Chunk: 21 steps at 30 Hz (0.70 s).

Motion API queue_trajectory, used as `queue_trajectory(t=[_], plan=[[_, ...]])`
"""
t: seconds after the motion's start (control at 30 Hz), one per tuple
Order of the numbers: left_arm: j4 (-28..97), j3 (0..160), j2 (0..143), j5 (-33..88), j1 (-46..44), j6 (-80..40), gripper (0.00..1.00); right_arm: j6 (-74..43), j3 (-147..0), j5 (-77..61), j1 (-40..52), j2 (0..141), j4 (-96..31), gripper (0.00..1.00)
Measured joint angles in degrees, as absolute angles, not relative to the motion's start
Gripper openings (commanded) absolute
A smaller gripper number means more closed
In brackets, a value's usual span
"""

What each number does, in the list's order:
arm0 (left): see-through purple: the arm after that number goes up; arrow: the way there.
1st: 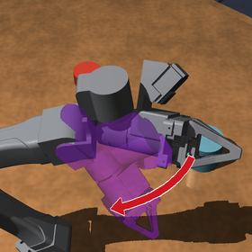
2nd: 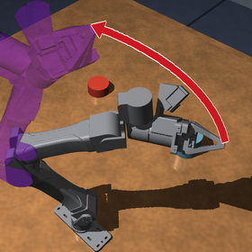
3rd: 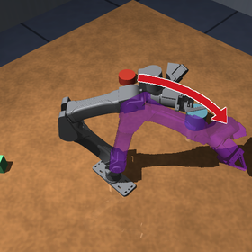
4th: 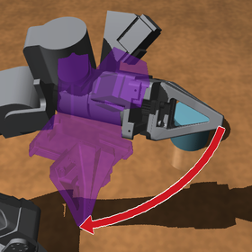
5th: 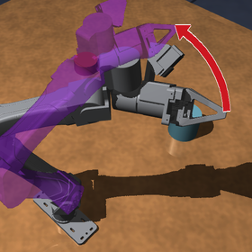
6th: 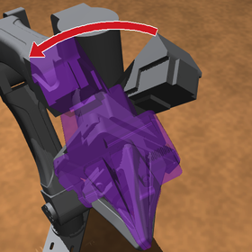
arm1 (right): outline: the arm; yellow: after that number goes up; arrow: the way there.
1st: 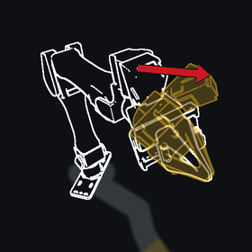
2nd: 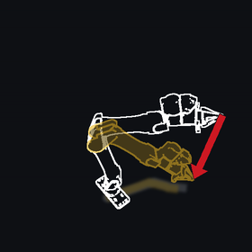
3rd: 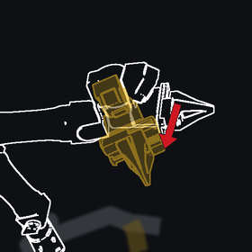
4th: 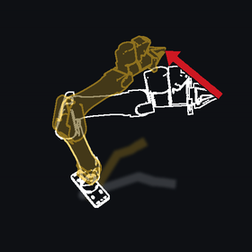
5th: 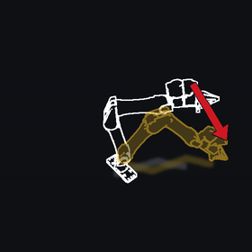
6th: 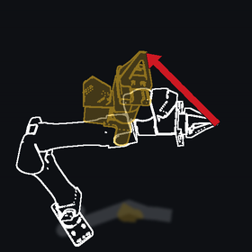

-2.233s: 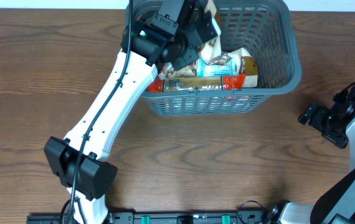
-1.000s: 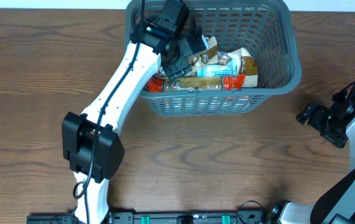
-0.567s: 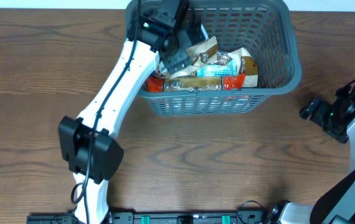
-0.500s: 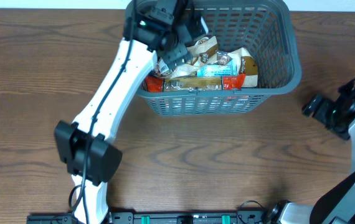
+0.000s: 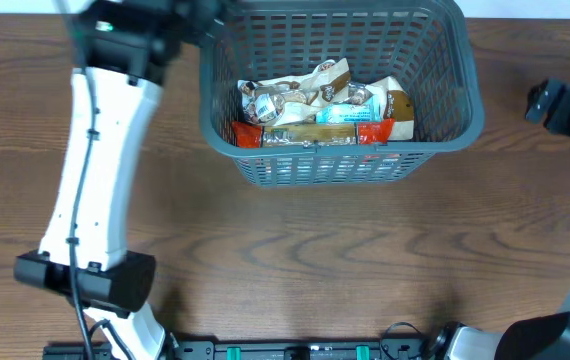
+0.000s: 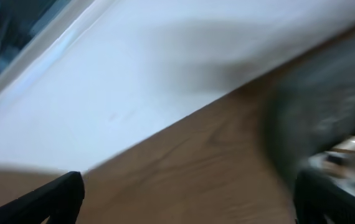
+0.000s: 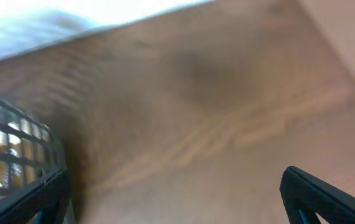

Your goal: Pack container

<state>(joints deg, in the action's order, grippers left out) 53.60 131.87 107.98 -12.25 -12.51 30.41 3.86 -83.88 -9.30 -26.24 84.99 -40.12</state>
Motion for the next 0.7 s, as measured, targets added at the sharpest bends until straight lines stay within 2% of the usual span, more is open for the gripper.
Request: queue_trajectory(t=[0.23,0.4,0.7], plan=[[55.59,131.87,106.94,-11.42,-2.26,22.85,0.99,6.09,-85.41,-8.43,-21.87,83.05,-34.39,0.99],[59.24,131.87,105.89,-8.10,3.53,17.72,0.99,6.55,-85.45,-2.66,-16.08,79.77,-35.42,0.99],[59.55,129.43,102.56,-6.28,6.00,10.83,0.99,6.00,-85.45,6.72,-7.53,72.60,-41.43,0.99]])
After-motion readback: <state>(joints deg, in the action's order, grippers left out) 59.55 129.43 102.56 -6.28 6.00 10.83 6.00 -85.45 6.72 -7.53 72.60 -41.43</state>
